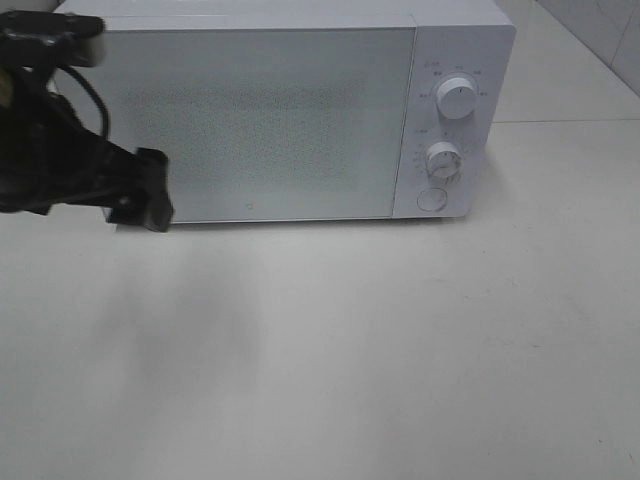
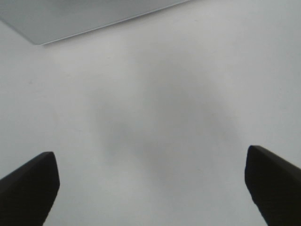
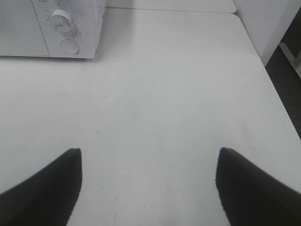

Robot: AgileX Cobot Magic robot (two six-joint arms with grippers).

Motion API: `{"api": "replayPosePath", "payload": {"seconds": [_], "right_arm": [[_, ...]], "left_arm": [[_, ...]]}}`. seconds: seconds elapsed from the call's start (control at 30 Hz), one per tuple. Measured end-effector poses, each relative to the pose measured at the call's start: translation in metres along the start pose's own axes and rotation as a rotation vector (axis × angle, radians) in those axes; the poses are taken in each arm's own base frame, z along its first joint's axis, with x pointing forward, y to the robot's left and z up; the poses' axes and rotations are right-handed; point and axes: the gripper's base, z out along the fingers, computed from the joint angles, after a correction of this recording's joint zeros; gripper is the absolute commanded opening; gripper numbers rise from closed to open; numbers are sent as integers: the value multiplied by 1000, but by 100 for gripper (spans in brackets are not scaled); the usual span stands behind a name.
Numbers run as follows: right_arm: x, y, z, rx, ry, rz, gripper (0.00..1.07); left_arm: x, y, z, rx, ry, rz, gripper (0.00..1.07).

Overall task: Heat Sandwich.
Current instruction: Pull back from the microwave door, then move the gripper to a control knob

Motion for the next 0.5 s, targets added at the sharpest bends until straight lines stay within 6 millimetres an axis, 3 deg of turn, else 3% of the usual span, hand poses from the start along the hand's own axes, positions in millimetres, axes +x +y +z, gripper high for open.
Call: {"api": "replayPosePath", "payload": {"seconds": [0.1, 0.13, 0.27, 0.5], "right_arm": [[0, 0, 0, 0, 0, 0, 76], [0, 0, 0, 0, 0, 0, 76], [0, 0, 0, 0, 0, 0, 76], [0, 0, 0, 0, 0, 0, 76]], "left_arm": [[2, 32, -15, -14, -31, -68, 103], [2, 32, -15, -14, -31, -68, 103], [11, 69, -34, -32, -60, -158, 103], [35, 98, -53, -70, -76, -248, 101]]}}
